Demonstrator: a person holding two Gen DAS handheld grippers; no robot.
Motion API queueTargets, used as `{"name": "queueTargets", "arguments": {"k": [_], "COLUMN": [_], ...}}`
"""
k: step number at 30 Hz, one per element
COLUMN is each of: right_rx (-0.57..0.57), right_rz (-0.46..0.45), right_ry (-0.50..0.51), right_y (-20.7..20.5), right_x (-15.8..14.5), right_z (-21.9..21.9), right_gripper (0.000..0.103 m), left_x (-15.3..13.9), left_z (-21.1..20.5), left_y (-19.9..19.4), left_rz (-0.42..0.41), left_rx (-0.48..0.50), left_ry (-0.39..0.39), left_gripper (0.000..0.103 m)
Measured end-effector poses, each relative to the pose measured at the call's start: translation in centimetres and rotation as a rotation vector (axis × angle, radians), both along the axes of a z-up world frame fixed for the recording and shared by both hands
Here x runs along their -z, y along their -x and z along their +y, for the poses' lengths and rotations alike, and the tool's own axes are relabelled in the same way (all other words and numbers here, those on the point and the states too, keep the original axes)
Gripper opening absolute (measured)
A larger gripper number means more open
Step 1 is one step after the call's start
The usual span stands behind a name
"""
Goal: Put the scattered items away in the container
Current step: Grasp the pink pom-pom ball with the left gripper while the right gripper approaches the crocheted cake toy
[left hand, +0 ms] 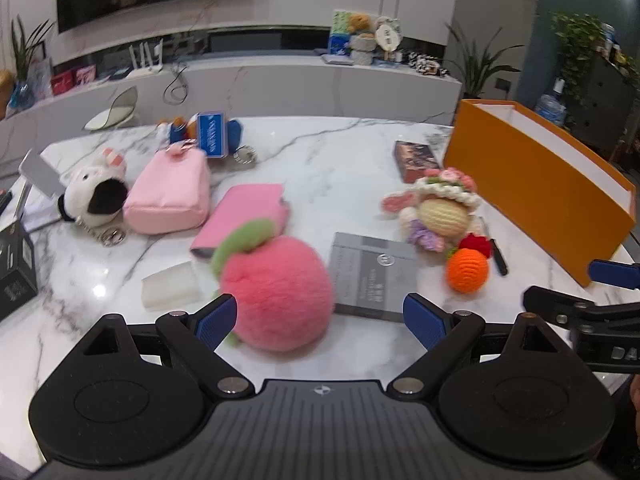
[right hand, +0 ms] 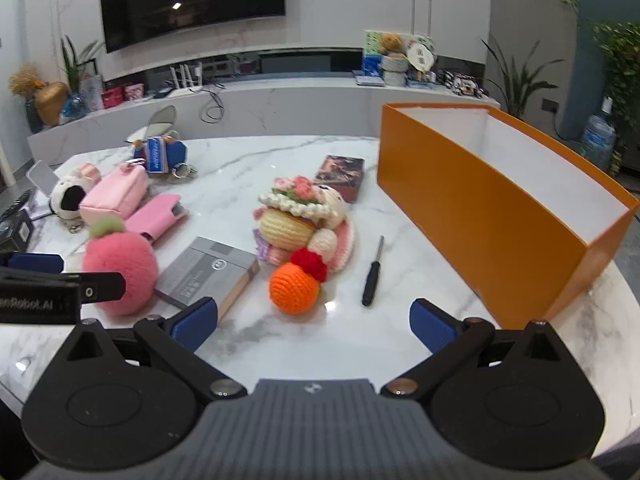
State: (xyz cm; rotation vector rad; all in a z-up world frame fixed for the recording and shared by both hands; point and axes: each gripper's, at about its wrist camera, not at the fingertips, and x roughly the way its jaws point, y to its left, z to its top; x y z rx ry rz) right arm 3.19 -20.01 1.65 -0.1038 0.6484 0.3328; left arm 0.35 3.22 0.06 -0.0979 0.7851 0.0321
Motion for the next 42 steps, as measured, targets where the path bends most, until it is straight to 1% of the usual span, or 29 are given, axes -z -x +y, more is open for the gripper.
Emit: {"name": "queueTargets", "arguments": {"k": [2, 5, 7, 10, 13, 16, 20, 22, 25, 26, 29, 32, 34, 36, 38, 40, 42], "right_rx": [-0.014, -0.047, -0.054, -0.051, -0.049, -0.051, -0.040, -0.036, -0.037, -0.039, -0.039, -0.034, -0.036, -0.033, -0.001, 0.049, 0.069], "right_rz": [-0.030, -0.063, -0.047, -0.031, -0.025, -0.029, -0.025, -0.023, -0.021, -0.021, -0.020, -0.020, -0.020, -0.017, 0.006, 0.055, 0.096], "right_ry": [0.016, 0.021, 0.000, -0.016, -0.022, -0.017, -0.022, -0.025, -0.027, -0.027, -0.026, -0.027, -0.024, -0.006, 0.010, 0.008, -0.022], "right_y": [0.2, 0.7, 0.6, 0.5, 0.5, 0.6, 0.6, 0.6, 0.6, 0.6, 0.6, 0.6, 0.6, 0.6, 0.4, -0.2, -0.7], "right_x": [-0.1, -0.3, -0.4, -0.4, -0.4, -0.3, -0.3, -0.3, -0.4, -0.3, -0.3, -0.4, -0.3, -0.2, 0.0, 0.2, 0.3], "right_z": [0.1, 0.3, 0.2, 0.1, 0.2, 0.2, -0.1, -0.1, -0.1, -0.1, -0.1, -0.2, -0.2, -0.1, -0.2, -0.6, -1.2], "right_gripper": [0.103, 0.103, 0.103, 0.103, 0.103, 0.103, 0.103, 0.103, 0.103, 0.103, 0.103, 0.103, 0.103, 0.103, 0.103, 0.102, 0.101], "left_x": [0.3, 0.4, 0.7, 1.6, 2.2, 2.3, 2.9, 3.2, 3.5, 3.7, 4.3, 4.9, 5.1, 5.3, 5.4, 5.5, 5.6], "left_z": [0.6, 1.5, 2.0, 2.4, 2.8, 3.4, 3.2, 2.7, 2.1, 2.1, 2.1, 2.1, 2.2, 2.7, 3.0, 3.1, 3.2], "left_y": [-0.1, 0.0, -0.1, -1.1, -2.5, -3.3, -4.3, -4.6, -5.1, -5.3, -5.7, -5.9, -6.0, -6.0, -5.9, -5.8, -5.7], "left_rz": [0.013, -0.017, -0.032, 0.006, 0.026, 0.004, 0.022, 0.030, 0.031, 0.037, 0.061, 0.079, 0.082, 0.086, 0.083, 0.078, 0.072], "left_rx": [-0.009, -0.018, -0.018, -0.022, -0.064, -0.091, -0.075, -0.062, -0.064, -0.066, -0.073, -0.075, -0.080, -0.092, -0.098, -0.102, -0.105], "left_ry": [0.016, 0.047, 0.069, 0.089, 0.101, 0.126, 0.115, 0.080, 0.006, -0.005, 0.003, -0.013, 0.000, 0.037, 0.054, 0.061, 0.068], "left_gripper": [0.103, 0.103, 0.103, 0.103, 0.103, 0.103, 0.103, 0.103, 0.103, 0.103, 0.103, 0.103, 0.103, 0.103, 0.103, 0.103, 0.103]}}
